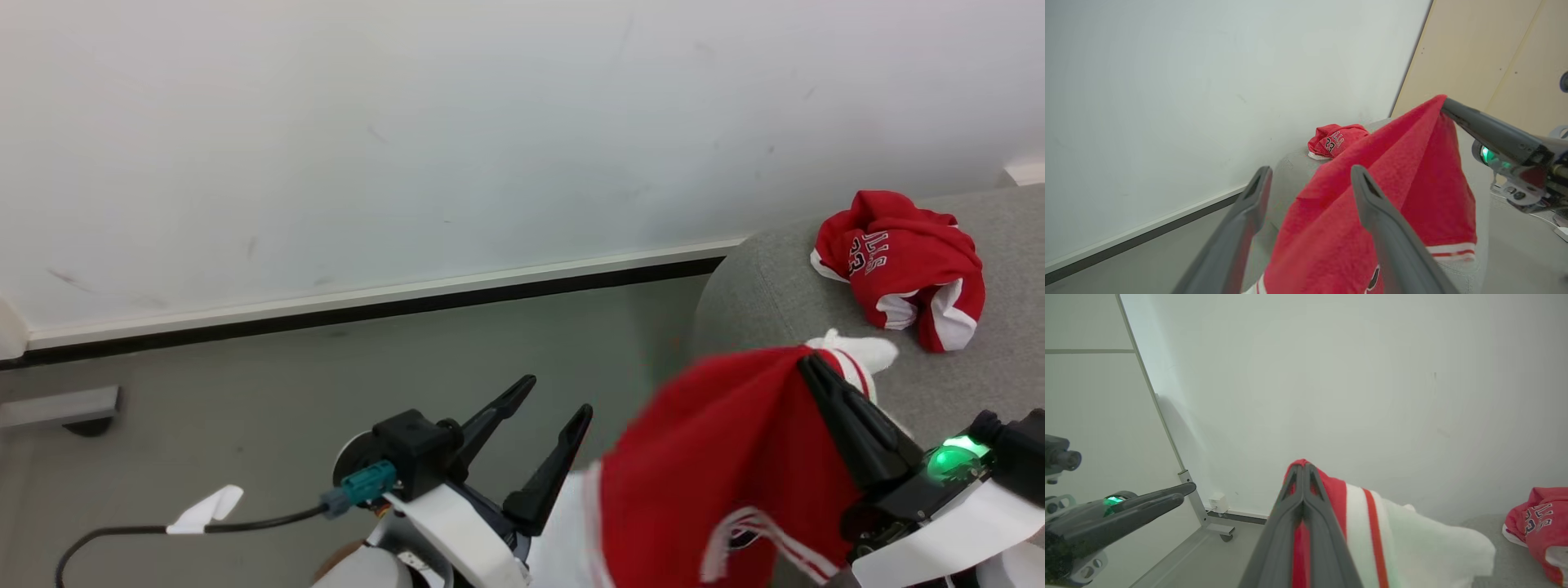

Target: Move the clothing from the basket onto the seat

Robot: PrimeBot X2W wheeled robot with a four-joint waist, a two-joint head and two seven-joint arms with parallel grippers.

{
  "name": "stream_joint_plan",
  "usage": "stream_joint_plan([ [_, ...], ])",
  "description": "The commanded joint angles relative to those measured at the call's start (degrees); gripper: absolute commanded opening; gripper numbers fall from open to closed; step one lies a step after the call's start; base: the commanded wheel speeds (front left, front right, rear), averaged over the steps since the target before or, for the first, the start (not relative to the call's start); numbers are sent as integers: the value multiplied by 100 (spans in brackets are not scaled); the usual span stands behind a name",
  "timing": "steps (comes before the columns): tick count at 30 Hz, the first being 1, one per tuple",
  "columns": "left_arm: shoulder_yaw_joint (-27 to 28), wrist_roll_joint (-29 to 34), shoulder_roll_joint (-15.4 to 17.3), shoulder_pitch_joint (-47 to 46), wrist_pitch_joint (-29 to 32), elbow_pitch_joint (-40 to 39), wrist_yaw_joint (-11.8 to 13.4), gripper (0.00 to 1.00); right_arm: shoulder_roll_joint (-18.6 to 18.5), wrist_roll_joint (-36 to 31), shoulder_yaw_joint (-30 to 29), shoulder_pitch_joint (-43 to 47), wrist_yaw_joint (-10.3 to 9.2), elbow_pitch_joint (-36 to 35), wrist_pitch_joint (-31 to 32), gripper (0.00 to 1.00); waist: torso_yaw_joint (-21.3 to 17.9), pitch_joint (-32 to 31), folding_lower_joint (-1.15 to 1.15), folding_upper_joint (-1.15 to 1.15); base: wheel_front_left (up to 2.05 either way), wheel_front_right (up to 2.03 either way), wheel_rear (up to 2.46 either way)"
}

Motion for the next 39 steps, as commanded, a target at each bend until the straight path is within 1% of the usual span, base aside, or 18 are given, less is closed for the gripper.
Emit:
stream_joint_plan([
  [1, -22, 22, 8, -36, -27, -20, -19, 100, -73, -64, -109, 15, -13, -79, 25, 0, -91, 18, 0, 0, 0, 0, 0],
  [12, -201, 129, -1, -62, -103, -78, -107, 100, -187, -302, -819, 118, -13, -471, 213, 0, -677, 132, 0, 0, 0, 0, 0],
  [20, -308, 177, -43, -99, -128, -30, -148, 100, -88, -431, -1111, 295, -13, -738, 362, 0, -1004, 180, 0, 0, 0, 0, 0],
  [30, -376, 186, -46, -123, -119, 0, -138, 100, -5, -527, -1211, 332, -13, -863, 427, 0, -1114, 178, 0, 0, 0, 0, 0],
  [36, -429, 185, -74, -138, -135, 10, -156, 100, 28, -572, -1281, 250, -13, -871, 501, 0, -1061, 206, 0, 0, 0, 0, 0],
  [39, -443, 188, -66, -148, -160, 9, -169, 100, 65, -676, -1421, 193, -13, -786, 594, 0, -1011, 252, 0, 0, 0, 0, 0],
])
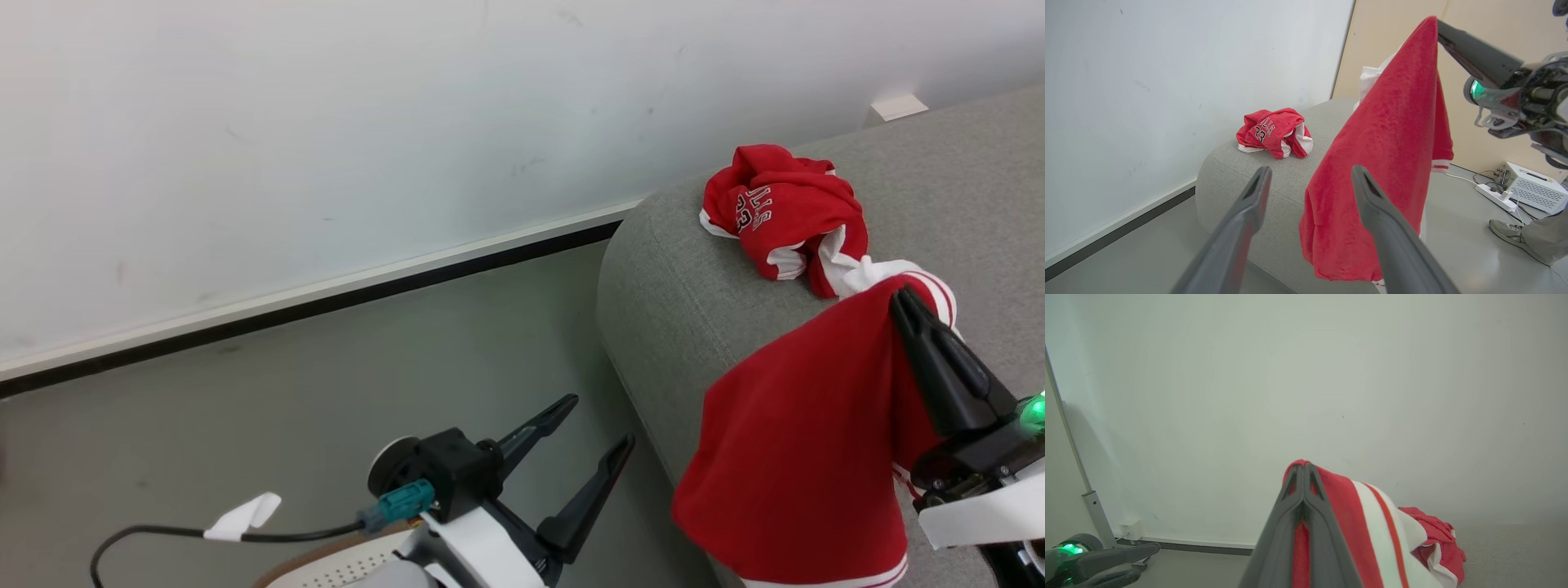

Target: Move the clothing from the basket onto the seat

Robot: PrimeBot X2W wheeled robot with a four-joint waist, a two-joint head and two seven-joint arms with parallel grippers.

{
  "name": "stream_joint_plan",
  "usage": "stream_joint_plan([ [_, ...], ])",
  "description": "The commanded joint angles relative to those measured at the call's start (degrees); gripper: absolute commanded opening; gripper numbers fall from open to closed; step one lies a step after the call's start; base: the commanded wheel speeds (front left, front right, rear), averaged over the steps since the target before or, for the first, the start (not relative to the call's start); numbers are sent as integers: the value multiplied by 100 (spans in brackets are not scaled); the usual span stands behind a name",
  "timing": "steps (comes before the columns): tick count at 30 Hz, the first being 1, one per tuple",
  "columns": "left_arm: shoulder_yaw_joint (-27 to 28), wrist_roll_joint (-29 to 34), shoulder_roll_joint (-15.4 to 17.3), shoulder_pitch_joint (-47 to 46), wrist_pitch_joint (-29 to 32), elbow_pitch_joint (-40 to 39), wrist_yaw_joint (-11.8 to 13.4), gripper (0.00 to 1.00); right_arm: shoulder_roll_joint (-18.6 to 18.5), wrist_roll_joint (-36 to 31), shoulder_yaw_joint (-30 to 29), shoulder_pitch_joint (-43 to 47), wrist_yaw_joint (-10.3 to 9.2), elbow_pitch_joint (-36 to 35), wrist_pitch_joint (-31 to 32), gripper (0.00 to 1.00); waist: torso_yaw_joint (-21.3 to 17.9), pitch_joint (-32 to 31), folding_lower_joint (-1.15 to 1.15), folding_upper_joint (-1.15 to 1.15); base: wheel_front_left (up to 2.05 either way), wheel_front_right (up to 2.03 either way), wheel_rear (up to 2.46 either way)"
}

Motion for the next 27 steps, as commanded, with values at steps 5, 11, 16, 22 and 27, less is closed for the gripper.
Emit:
stream_joint_plan([
  [5, -30, 91, 52, -90, -39, -33, -54, 100, 104, -262, -345, -390, -13, 27, 229, 0, 123, 144, 0, 0, 0, 0, 0],
  [11, -20, 114, 118, -217, 33, -84, -67, 100, -52, -521, -837, -1040, -13, -58, 624, 0, 305, 429, 0, 0, 0, 0, 0],
  [16, -13, 163, 224, -365, 126, -179, -95, 100, -297, -477, -1364, -1926, -13, 69, 865, 0, 420, 794, 0, 0, 0, 0, 0],
  [22, 3, 226, 350, -571, 252, -305, -127, 100, -796, -505, -1933, -3054, -13, 668, 1115, 0, 622, 1314, 0, 0, 0, 0, 0],
  [27, 25, 249, 435, -718, 307, -414, -149, 100, -1172, -733, -2503, -3650, -13, 1409, 1057, 0, 802, 1795, 0, 0, 0, 0, 0],
])
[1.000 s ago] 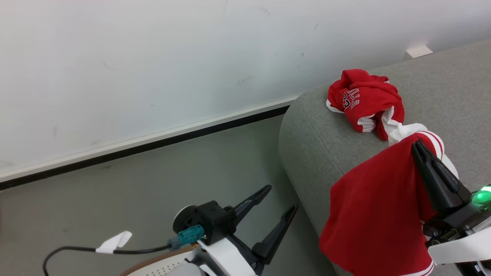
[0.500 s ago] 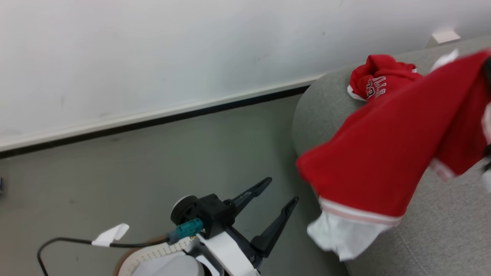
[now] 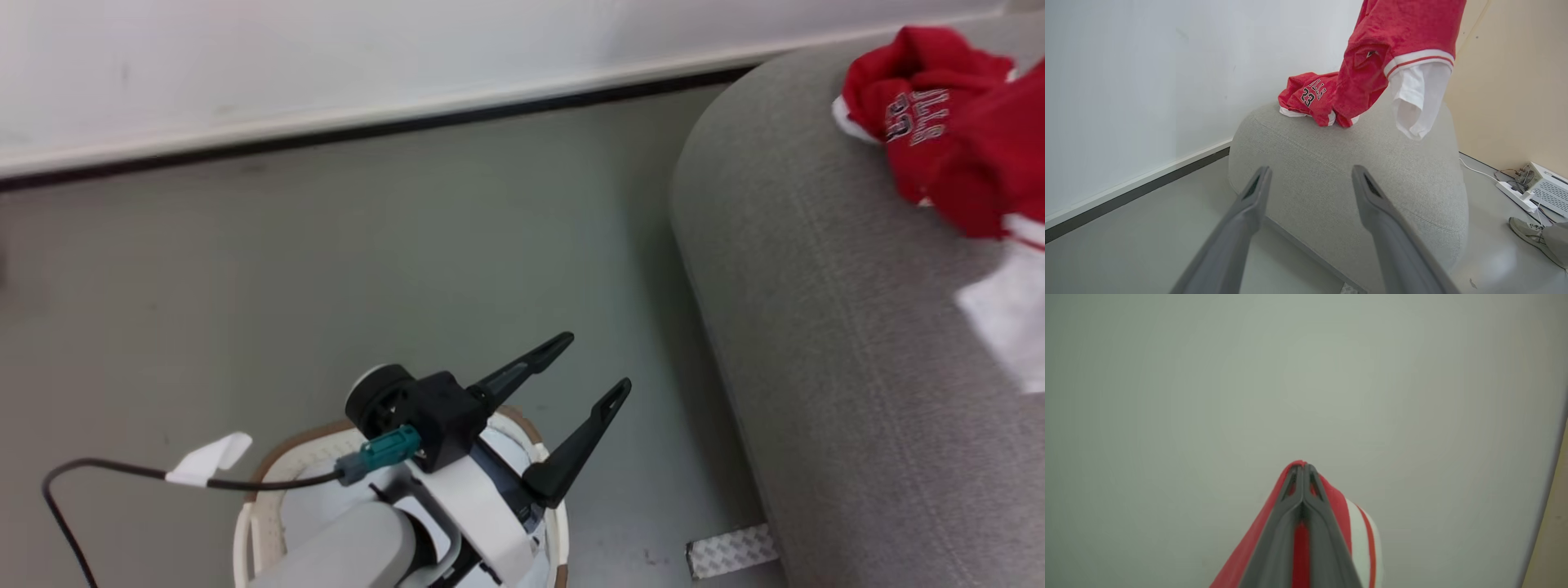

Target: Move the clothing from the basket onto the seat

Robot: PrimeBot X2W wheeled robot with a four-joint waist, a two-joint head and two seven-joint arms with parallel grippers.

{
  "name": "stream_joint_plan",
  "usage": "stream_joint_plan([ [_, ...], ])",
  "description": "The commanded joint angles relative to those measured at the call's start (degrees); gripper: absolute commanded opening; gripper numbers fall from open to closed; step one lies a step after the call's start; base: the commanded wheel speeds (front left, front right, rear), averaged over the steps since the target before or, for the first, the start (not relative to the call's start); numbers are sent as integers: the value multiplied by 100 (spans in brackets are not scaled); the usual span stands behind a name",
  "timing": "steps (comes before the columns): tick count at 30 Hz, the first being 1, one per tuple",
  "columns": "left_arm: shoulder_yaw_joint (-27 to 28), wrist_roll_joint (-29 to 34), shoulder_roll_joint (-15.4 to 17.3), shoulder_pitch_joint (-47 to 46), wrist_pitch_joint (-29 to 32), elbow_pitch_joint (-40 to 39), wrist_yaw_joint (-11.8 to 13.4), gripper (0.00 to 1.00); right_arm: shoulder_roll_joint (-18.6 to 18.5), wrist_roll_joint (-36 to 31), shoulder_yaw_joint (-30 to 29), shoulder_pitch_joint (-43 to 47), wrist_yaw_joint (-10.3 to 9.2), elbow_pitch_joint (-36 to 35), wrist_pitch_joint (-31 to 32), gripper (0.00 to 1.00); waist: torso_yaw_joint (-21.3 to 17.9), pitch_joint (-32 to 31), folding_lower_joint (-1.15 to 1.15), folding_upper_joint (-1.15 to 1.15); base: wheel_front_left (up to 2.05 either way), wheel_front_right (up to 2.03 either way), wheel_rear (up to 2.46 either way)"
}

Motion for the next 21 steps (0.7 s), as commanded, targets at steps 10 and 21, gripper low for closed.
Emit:
stream_joint_plan([
  [10, -68, 198, -18, -400, -25, -63, -97, 100, 151, -387, -321, 204, -13, 2164, -127, 0, 470, 945, -1, 0, 0, 0, 0],
  [21, -19, 143, -33, -502, -137, 117, -81, 100, 464, -144, 147, 770, -14, 4134, 468, 0, 631, 1051, -1, 0, 0, 0, 0],
])
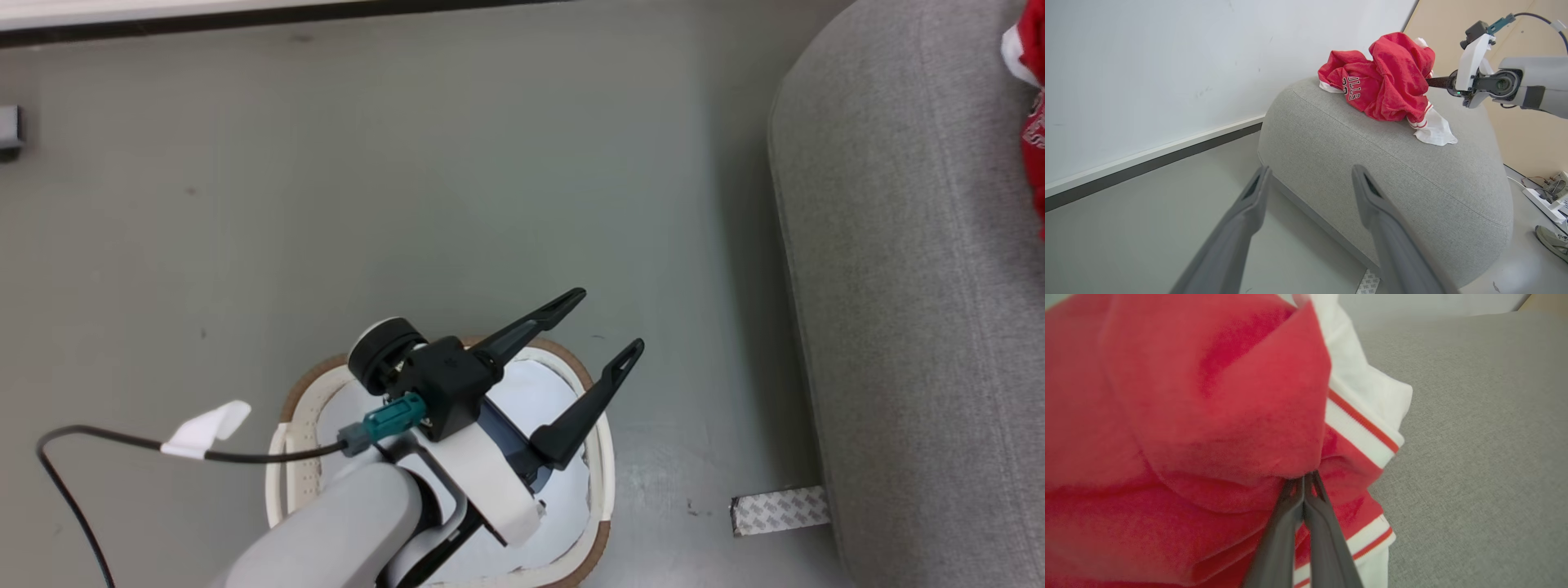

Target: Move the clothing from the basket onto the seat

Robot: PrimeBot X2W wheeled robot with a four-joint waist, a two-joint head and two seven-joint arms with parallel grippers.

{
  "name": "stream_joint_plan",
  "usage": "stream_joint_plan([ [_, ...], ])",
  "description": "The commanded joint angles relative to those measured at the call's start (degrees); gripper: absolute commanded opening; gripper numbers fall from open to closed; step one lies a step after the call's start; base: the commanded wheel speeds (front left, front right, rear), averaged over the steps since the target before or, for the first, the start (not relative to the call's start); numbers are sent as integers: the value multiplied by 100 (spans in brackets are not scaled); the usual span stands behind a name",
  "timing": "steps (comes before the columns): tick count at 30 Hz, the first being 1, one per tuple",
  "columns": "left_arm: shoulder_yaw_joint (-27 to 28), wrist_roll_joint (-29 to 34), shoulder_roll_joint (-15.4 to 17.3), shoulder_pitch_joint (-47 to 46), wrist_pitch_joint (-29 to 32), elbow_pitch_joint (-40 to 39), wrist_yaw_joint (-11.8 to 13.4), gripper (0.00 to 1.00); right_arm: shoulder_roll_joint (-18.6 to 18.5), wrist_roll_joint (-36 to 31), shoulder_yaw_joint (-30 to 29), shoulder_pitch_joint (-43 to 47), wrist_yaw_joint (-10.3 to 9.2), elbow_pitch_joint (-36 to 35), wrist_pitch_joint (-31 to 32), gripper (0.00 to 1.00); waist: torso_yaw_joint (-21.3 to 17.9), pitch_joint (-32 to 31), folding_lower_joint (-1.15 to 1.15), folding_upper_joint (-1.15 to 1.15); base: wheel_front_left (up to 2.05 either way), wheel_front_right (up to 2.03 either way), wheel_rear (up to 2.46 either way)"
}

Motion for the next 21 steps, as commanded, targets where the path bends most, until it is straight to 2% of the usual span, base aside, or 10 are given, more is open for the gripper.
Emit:
stream_joint_plan([
  [1, 28, -38, 37, 50, -59, 48, 28, 100, 11, 82, 59, 106, -14, 87, -40, 0, -39, -96, -1, 0, 0, 0, 0],
  [2, 38, -55, 41, 74, -69, 65, 36, 100, 50, 109, 105, 124, -14, 124, -69, 3, -62, -148, -1, 0, 0, 0, 0],
  [3, 43, -76, 42, 95, -72, 76, 49, 100, 80, 120, 161, 141, -14, 149, -106, 14, -87, -209, -1, 0, 0, 0, 0],
  [4, 43, -80, 44, 116, -89, 90, 61, 100, 100, 125, 223, 146, -14, 159, -145, 33, -118, -282, -1, 0, 0, 0, 0],
  [5, 36, -89, 40, 142, -103, 103, 73, 100, 114, 128, 284, 150, -14, 154, -185, 96, -155, -367, -1, 0, 0, 0, 0],
  [6, 30, -106, 34, 169, -110, 117, 81, 100, 122, 138, 363, 160, -15, 132, -223, 100, -192, -454, -1, 0, 0, 0, 0],
  [10, 27, -195, 3, 343, -182, 197, 153, 100, 148, 220, 712, 290, -14, -48, -280, 100, -360, -887, -1, 0, 0, 0, 0],
  [17, 125, -357, 19, 677, -342, 255, 335, 100, -179, 348, 1216, 573, -15, -615, -383, 100, -567, -1600, -1, 0, 0, 0, 0],
  [21, 316, -489, 103, 890, -454, 230, 517, 100, -376, 471, 1449, 680, -14, -1209, -506, 100, -604, -2037, -1, 0, 0, 0, 0],
])
